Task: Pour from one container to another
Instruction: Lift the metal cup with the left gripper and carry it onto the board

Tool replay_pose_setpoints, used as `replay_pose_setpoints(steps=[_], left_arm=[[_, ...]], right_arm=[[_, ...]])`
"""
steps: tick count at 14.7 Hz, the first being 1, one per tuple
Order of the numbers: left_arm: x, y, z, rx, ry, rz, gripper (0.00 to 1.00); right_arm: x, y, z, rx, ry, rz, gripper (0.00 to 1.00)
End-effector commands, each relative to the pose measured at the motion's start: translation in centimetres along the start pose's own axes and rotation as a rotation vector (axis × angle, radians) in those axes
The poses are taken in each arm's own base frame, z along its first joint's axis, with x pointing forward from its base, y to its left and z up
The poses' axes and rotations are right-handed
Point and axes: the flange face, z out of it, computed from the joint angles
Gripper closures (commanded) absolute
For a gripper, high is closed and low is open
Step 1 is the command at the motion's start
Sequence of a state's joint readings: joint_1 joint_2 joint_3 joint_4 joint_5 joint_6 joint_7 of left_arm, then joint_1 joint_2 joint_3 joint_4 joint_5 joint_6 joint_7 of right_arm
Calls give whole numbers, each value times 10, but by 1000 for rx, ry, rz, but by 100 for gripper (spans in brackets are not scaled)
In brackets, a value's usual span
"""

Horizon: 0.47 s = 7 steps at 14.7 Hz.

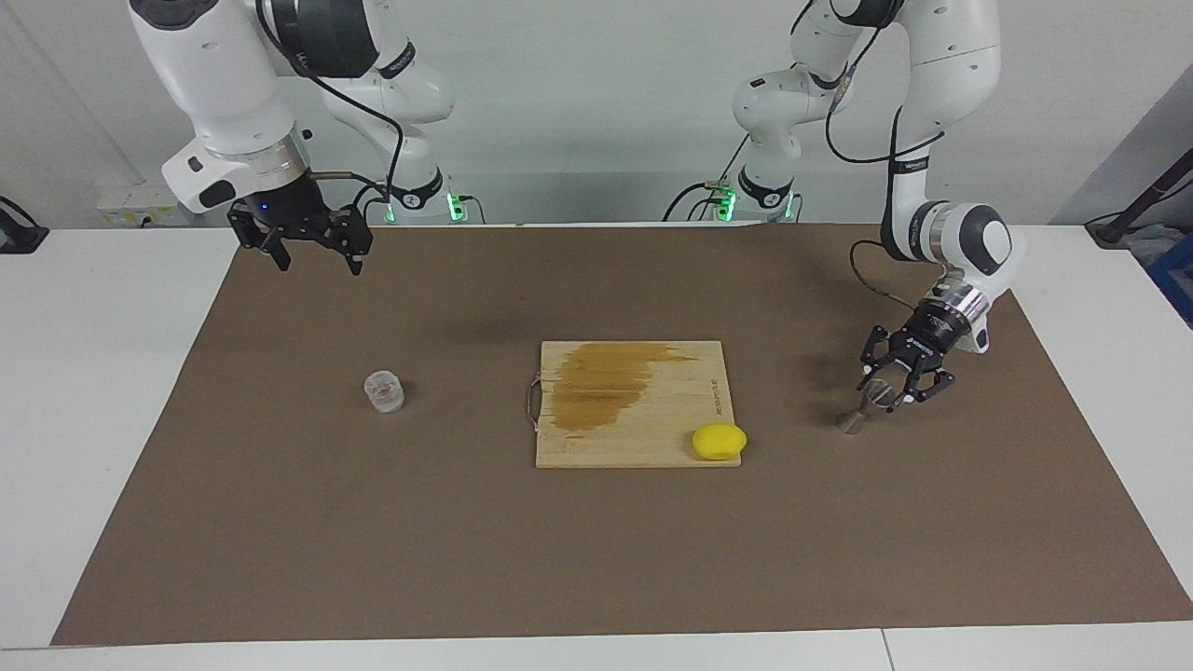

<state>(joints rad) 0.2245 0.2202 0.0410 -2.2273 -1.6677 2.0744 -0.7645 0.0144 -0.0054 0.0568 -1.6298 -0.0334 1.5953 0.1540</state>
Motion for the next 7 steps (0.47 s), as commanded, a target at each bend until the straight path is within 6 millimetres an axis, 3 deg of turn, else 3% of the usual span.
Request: replay_pose_setpoints(steps=[1, 4, 7], left_arm=[[-2, -3, -1, -22, -1, 1, 100], [-22, 10, 0, -12, -37, 0, 100], [-51, 1, 14, 29, -53, 26, 100]], right_arm=[[-7, 2, -1, -4, 4, -14, 1], [-7, 1, -1, -5, 4, -17, 1], [-7, 1, -1, -5, 4, -20, 1]])
